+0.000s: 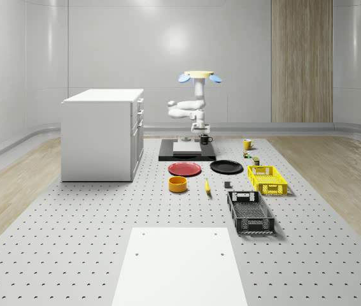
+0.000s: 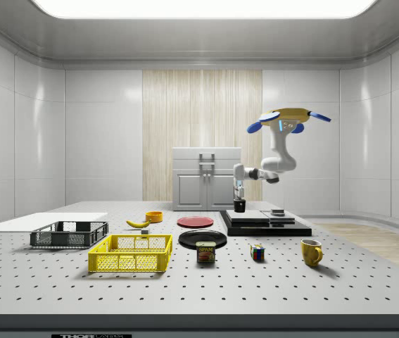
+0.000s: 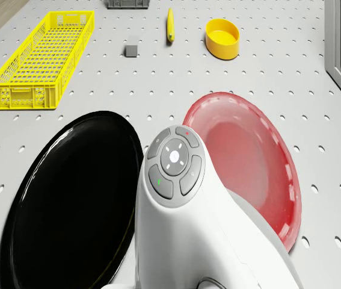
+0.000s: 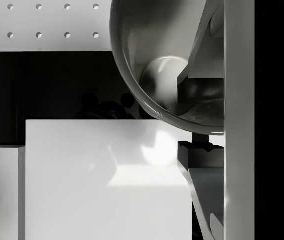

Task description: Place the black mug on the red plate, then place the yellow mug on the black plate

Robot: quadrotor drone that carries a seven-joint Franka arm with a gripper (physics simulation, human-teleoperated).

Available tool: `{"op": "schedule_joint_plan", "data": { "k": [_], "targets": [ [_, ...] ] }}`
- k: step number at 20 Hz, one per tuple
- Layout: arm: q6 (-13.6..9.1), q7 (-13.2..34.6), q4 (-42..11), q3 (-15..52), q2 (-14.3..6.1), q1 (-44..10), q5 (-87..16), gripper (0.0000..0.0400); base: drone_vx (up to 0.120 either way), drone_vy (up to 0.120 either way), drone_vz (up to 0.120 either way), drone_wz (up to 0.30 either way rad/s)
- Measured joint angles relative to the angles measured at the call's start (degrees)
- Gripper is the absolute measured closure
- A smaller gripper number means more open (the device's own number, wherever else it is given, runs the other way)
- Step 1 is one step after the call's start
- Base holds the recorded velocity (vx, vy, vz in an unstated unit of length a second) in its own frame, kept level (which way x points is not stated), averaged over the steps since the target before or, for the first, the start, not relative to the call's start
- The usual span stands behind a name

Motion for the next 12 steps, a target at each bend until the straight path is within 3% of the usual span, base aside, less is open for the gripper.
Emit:
{"op": "schedule_joint_plan", "data": {
  "k": [12],
  "targets": [
    [1.0,0.3,0.1,0.2,-1.1,-0.4,0.5,0.0290,0.120,-0.120,0.000,0.000]
  ]
}}
